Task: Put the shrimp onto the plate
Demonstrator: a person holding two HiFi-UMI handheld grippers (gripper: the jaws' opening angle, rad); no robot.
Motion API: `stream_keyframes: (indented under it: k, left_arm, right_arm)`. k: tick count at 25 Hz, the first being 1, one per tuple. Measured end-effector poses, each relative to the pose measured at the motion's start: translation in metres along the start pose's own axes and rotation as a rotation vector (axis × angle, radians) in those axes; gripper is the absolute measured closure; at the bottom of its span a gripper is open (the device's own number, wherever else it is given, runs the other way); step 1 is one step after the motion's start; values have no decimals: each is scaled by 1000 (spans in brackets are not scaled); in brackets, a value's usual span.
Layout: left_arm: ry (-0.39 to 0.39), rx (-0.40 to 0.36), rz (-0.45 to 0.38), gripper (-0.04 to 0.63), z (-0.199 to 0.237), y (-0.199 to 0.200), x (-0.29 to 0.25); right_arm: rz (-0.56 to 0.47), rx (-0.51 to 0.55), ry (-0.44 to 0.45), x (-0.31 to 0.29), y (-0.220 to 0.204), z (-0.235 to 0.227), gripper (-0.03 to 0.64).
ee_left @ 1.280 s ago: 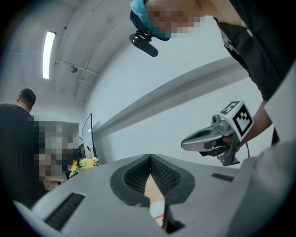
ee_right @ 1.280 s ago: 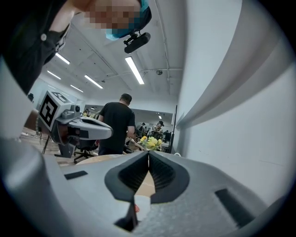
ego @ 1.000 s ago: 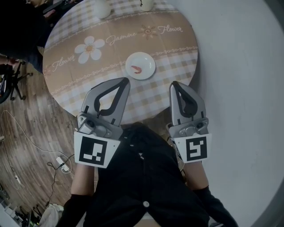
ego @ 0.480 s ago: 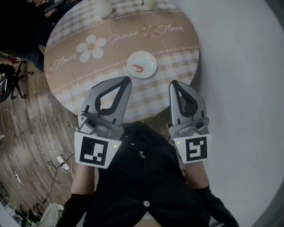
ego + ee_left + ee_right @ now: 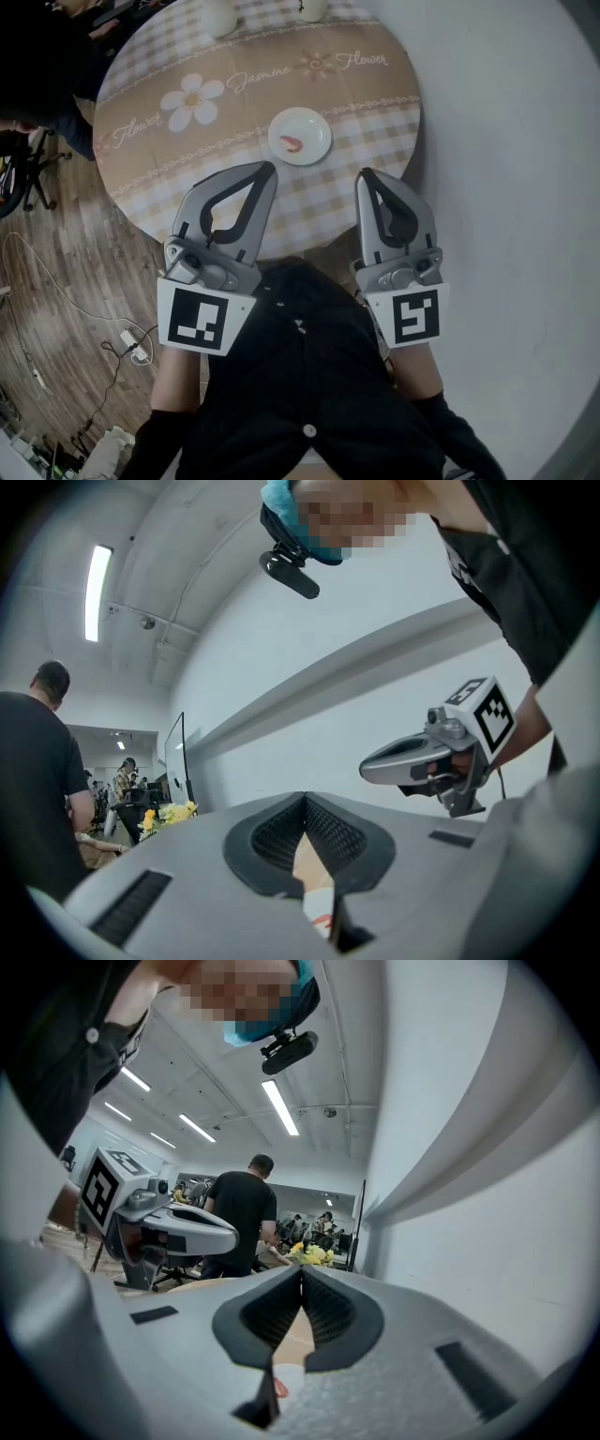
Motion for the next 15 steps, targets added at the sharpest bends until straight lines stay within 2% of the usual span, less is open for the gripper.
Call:
stream_keyframes:
  k: [15]
  left_arm:
    - [-2,1,-2,594,-2,-1,1]
  right_arm:
    - [20,19,-4,2,-3,2,615]
Point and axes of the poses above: the fingertips, and each gripper's own axes: x backward along the fingers, z to its left, y out of its top, the point moved 9 cm from there along x, backward along the fingers, and after that the axes turned 9 degrees about -y, right-handed, at the moved point
